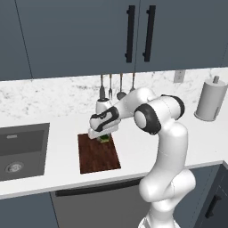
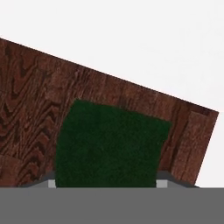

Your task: Pick up the sponge from the counter and clean the cutting board by briefly scrubbing or pressing down on the cutting board. Once finished, release the sponge.

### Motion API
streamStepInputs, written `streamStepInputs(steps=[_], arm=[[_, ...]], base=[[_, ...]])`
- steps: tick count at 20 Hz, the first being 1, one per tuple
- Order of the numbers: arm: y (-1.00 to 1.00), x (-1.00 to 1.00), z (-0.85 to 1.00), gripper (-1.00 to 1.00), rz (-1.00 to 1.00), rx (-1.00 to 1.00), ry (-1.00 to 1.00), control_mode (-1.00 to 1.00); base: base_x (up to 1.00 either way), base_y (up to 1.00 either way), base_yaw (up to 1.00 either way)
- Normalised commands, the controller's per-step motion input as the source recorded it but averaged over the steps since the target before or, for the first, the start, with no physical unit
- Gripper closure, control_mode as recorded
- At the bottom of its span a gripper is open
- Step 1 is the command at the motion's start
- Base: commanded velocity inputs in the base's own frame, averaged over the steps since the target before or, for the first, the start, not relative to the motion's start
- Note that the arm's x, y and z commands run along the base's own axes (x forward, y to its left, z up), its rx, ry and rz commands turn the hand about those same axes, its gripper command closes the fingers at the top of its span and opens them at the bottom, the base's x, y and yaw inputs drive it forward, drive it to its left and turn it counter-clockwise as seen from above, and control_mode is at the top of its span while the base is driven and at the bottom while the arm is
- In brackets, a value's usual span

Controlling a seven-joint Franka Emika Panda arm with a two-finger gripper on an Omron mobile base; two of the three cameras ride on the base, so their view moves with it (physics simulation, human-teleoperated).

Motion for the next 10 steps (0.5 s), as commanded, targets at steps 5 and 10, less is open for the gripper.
streamStepInputs(steps=[5,10], arm=[[0.36,0.0,0.0,1.0,0.0,0.0,0.06,-1.0],[0.23,0.01,0.0,1.0,0.0,0.0,0.01,-1.0]], base=[[0.0,0.0,0.0],[0.0,0.0,0.0]])
